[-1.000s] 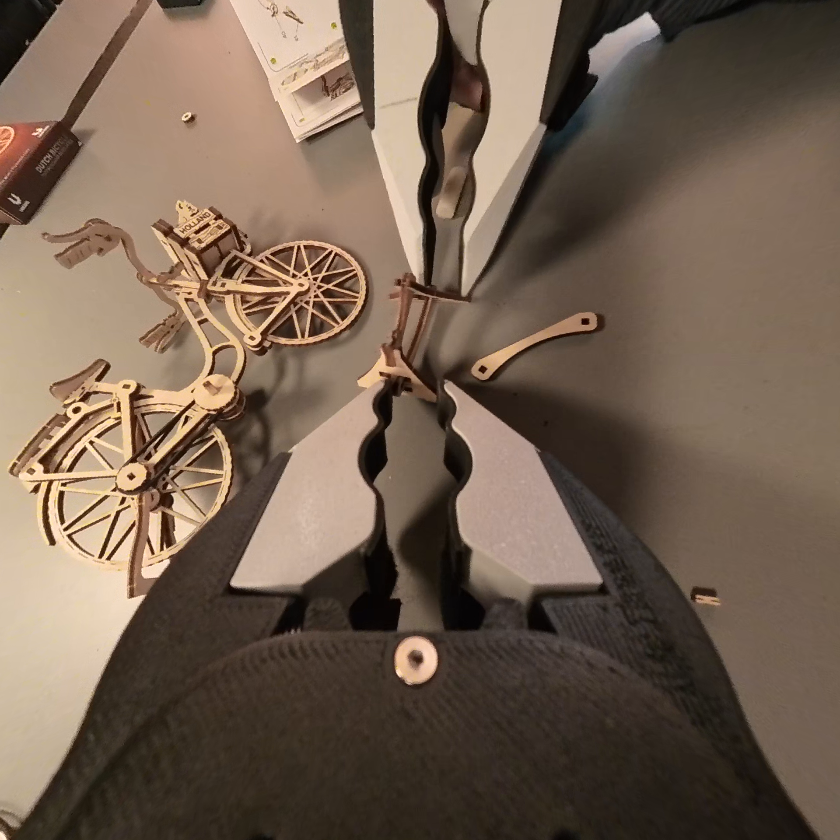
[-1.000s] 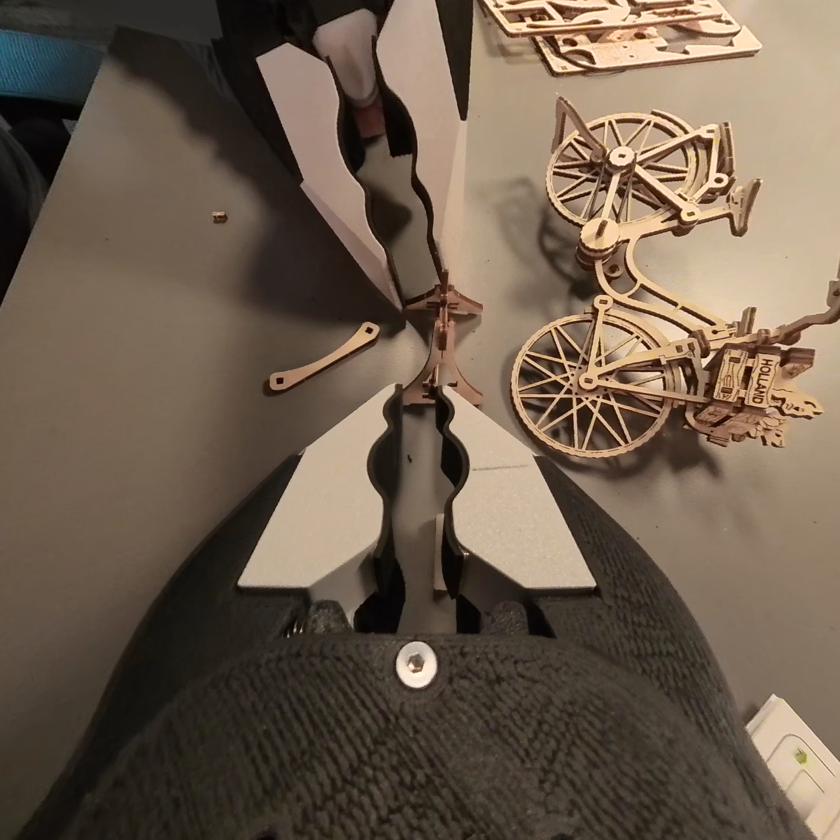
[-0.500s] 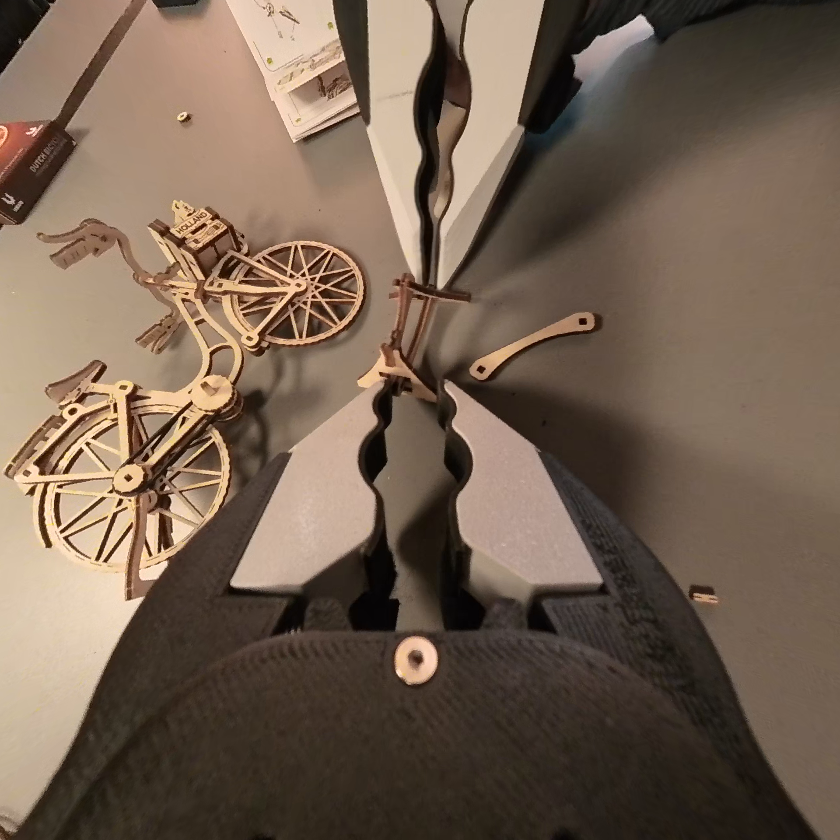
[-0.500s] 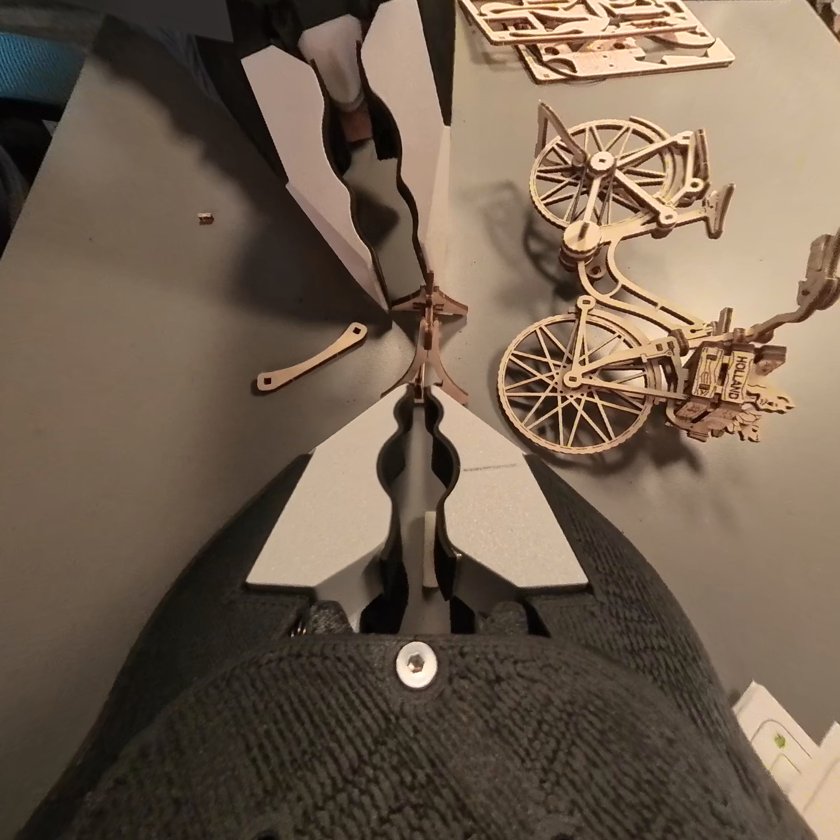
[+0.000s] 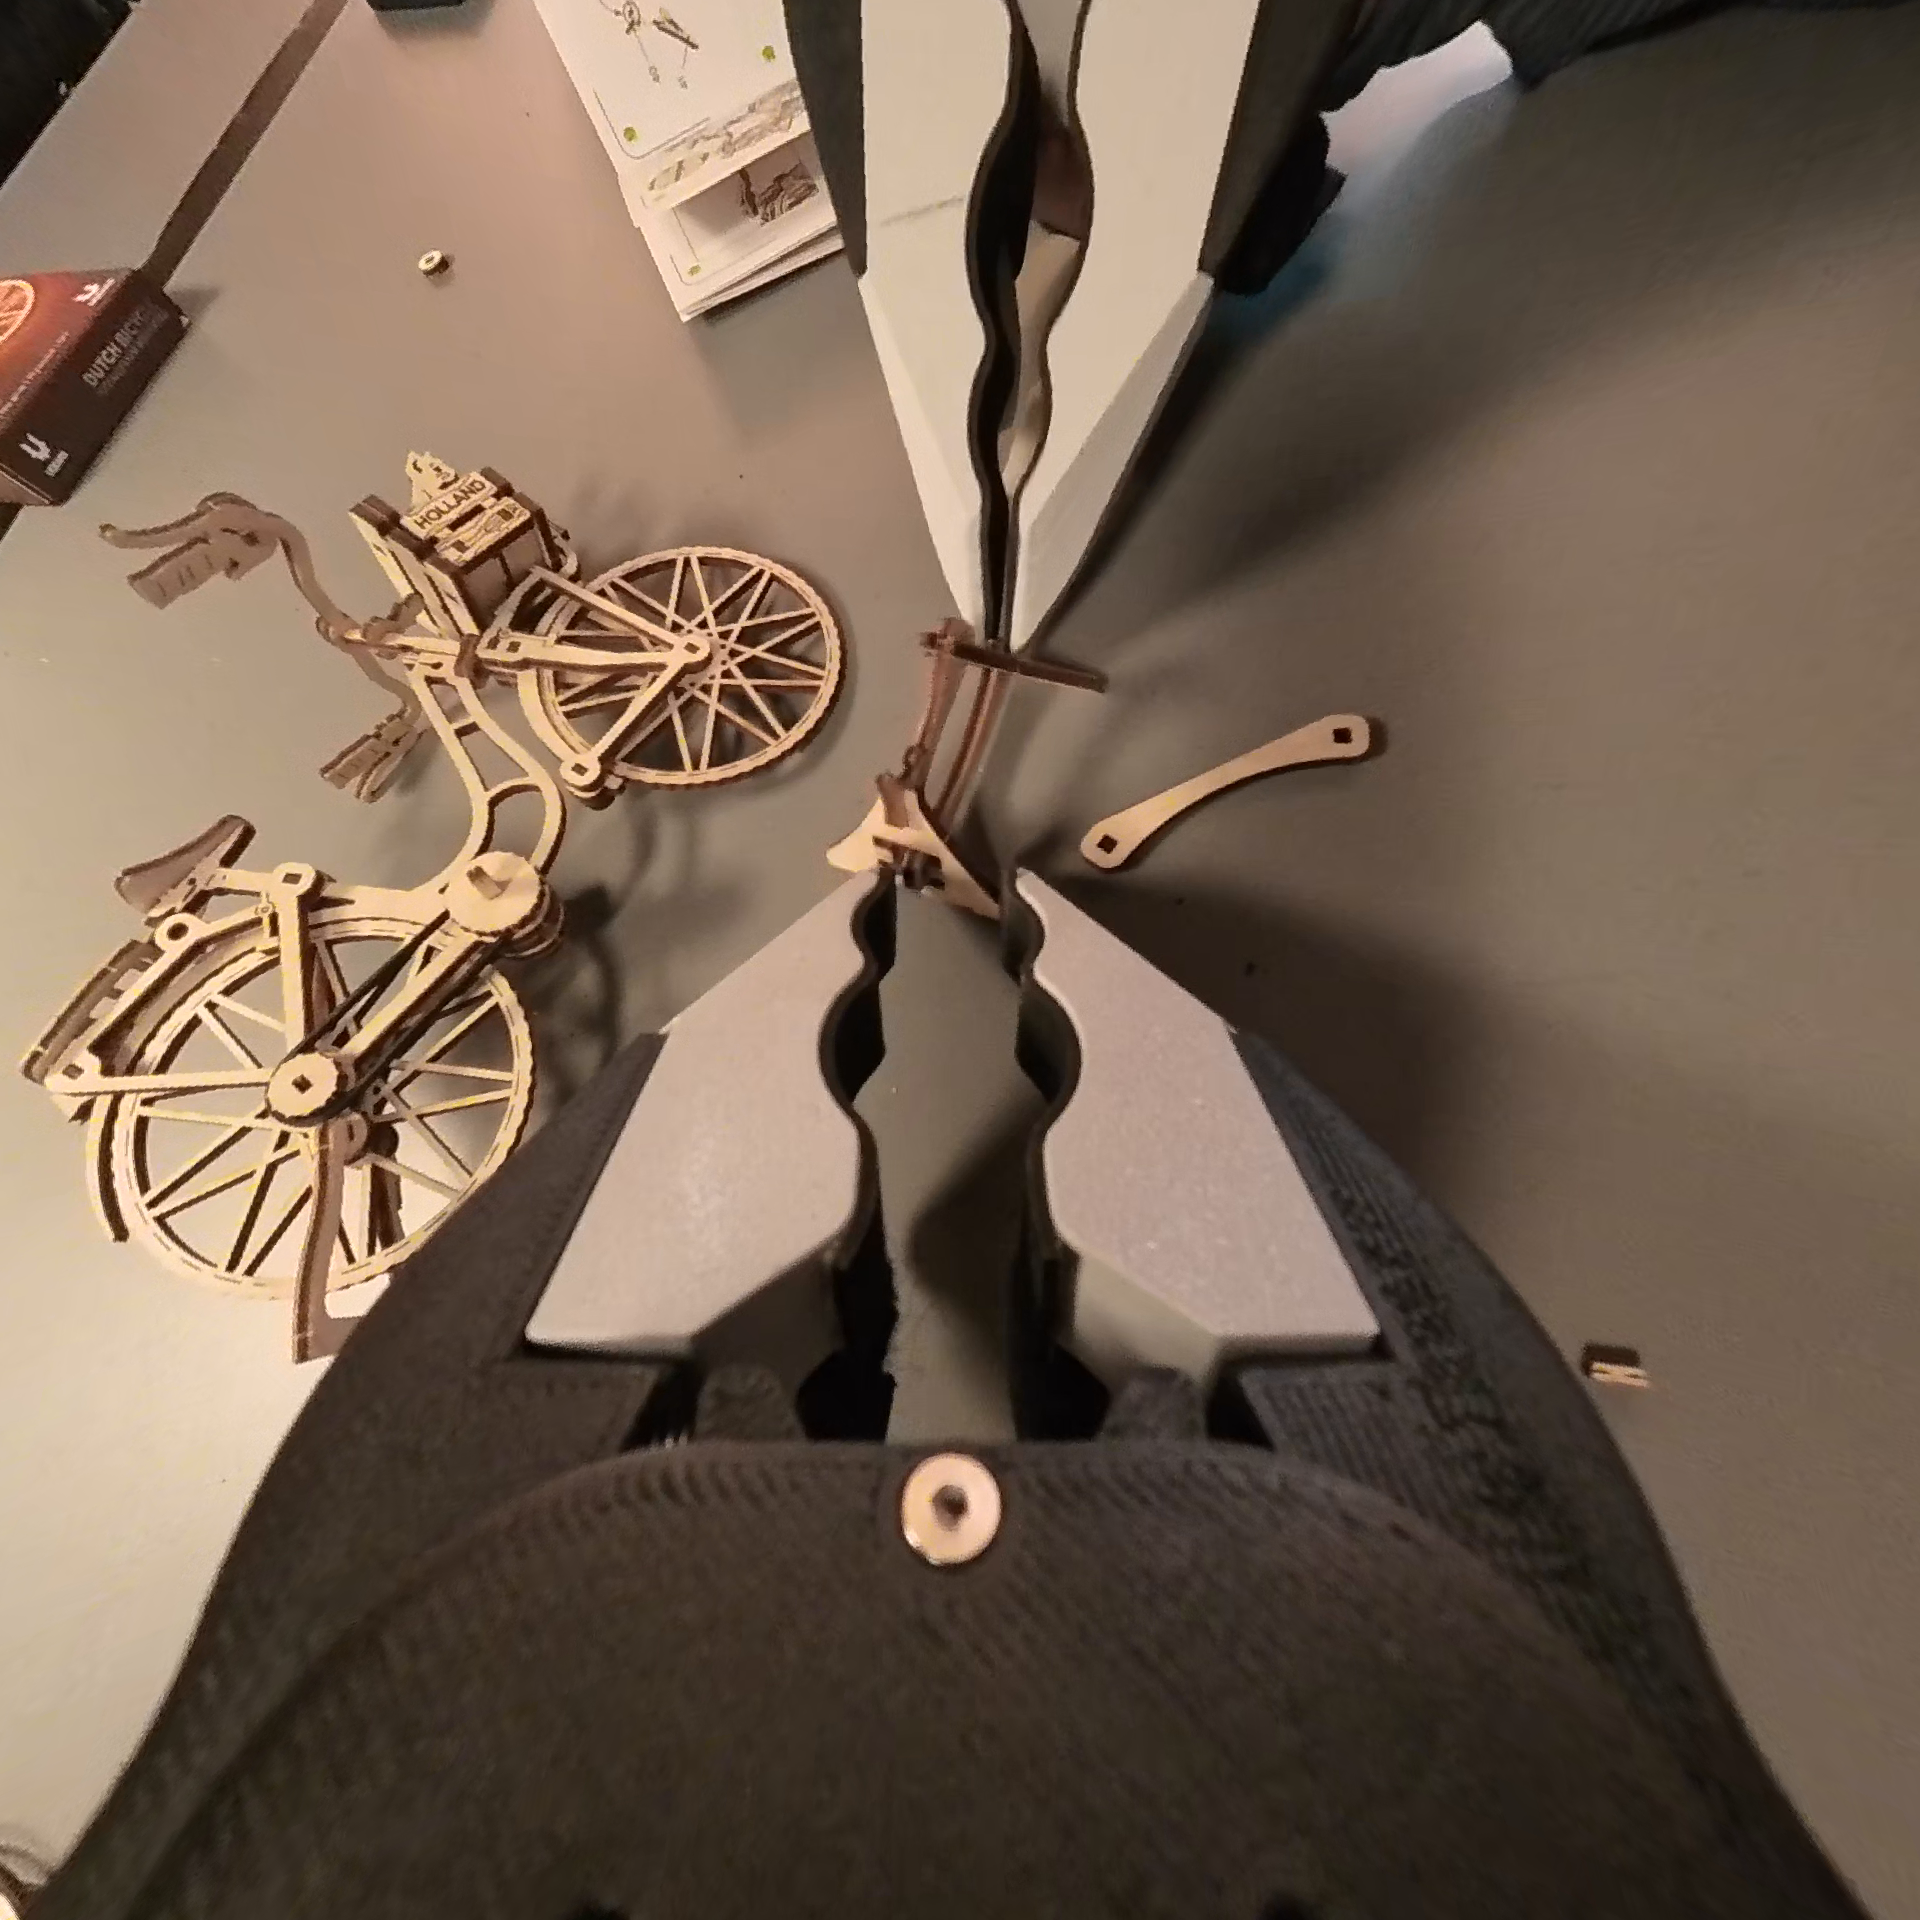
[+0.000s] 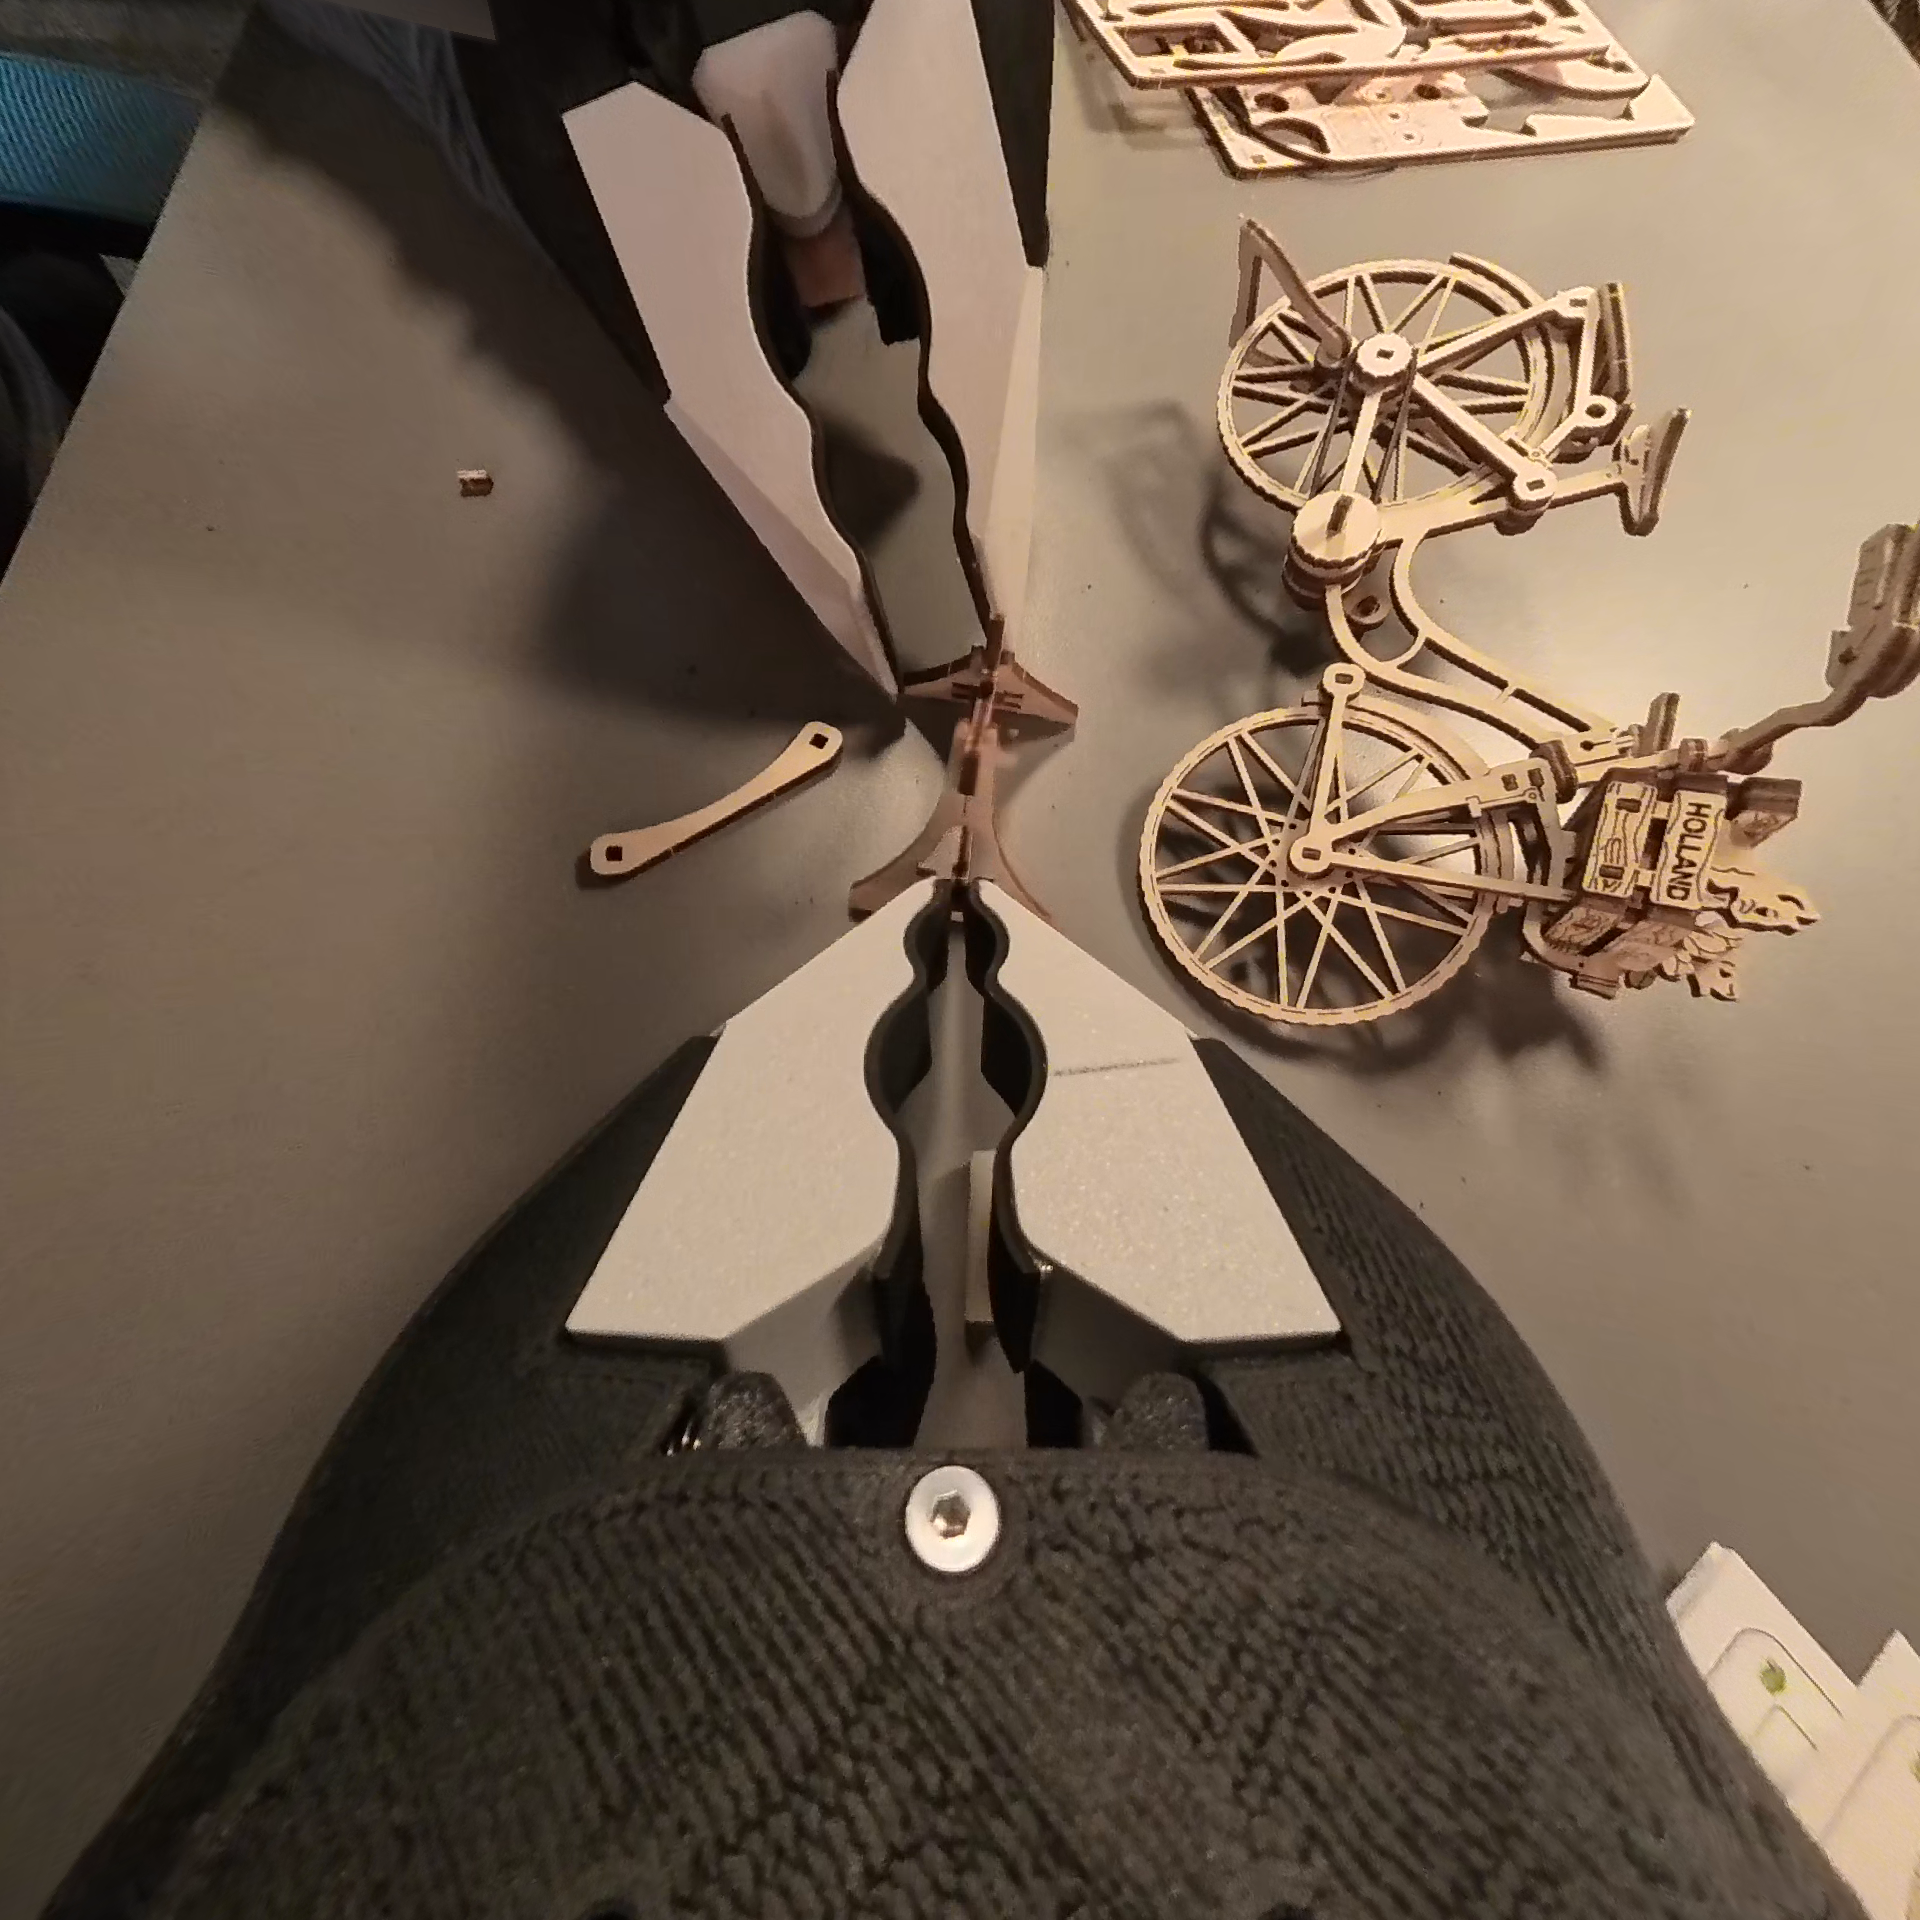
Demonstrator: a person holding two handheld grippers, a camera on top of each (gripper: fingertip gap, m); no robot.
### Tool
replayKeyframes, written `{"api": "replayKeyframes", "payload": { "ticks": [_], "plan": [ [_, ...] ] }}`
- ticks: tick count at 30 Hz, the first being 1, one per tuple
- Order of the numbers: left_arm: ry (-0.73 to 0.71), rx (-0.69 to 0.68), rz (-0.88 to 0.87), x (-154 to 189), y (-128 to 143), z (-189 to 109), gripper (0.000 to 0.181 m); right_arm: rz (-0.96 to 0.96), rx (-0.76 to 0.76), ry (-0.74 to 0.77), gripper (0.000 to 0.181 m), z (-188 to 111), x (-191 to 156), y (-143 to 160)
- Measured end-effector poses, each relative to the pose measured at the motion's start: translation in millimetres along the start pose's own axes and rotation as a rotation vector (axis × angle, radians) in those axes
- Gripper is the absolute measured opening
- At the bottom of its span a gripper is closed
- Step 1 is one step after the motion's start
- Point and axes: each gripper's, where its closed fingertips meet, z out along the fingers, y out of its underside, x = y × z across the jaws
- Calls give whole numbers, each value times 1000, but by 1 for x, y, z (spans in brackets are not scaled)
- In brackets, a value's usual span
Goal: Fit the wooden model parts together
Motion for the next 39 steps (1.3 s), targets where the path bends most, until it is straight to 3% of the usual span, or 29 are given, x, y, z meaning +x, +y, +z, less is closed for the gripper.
{"api": "replayKeyframes", "payload": {
  "ticks": [23,30,39],
  "plan": [
    [-11,6,32,1,-2,1,15,-4,8,-2,0,-2,-2,0],
    [-14,6,35,1,-2,1,15,96,120,58,22,-14,-6,-13],
    [-17,5,37,1,-2,2,15,82,9,186,28,-2,-8,-4]
  ]
}}
